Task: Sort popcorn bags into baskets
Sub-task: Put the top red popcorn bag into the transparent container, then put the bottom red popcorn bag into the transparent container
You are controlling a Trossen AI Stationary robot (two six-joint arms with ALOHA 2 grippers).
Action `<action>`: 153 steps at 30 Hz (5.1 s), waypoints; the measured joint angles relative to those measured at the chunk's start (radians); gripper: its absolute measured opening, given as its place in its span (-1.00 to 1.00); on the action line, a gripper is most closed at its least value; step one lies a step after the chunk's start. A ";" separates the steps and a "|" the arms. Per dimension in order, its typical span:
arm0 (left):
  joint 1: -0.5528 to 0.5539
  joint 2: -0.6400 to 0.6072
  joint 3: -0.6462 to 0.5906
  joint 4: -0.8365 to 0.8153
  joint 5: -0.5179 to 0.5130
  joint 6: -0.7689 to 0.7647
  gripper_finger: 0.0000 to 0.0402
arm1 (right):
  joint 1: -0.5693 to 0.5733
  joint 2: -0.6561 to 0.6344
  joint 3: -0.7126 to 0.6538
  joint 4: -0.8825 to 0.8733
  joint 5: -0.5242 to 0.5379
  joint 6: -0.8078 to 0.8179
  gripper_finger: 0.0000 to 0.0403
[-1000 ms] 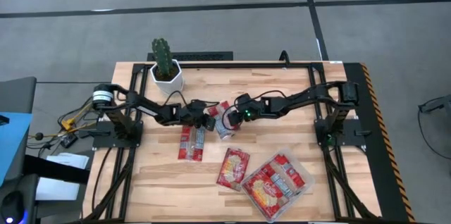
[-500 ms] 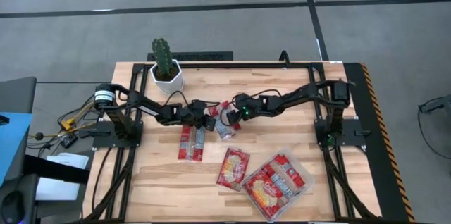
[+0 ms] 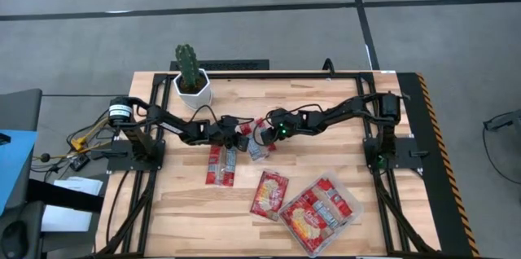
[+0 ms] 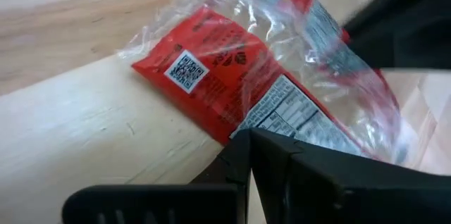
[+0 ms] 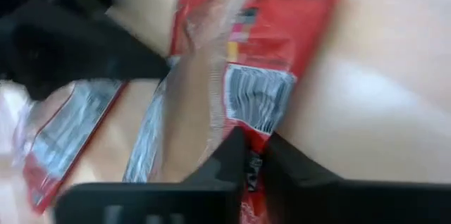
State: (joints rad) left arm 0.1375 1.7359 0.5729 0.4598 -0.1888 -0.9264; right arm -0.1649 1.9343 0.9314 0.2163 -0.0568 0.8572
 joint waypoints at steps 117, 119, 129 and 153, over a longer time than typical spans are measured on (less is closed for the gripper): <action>-0.087 0.192 0.387 -0.402 0.140 -0.014 -1.00 | 0.433 -0.622 -0.006 -0.792 0.565 0.556 0.27; -0.082 0.193 0.387 -0.405 0.141 -0.032 -1.00 | 0.407 -0.565 -0.003 -0.735 0.548 0.556 0.27; -0.037 0.194 0.386 -0.418 0.170 -0.088 -1.00 | 0.358 -0.375 -0.004 -0.589 0.442 0.606 0.27; -0.001 0.194 0.368 -0.386 0.182 -0.054 -1.00 | 0.267 -0.088 -0.003 -0.246 0.213 0.629 0.13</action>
State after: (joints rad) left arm 0.1361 1.9301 0.9412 0.0738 -0.0072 -0.9807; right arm 0.1023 1.8461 0.9279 -0.0295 0.1557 1.4864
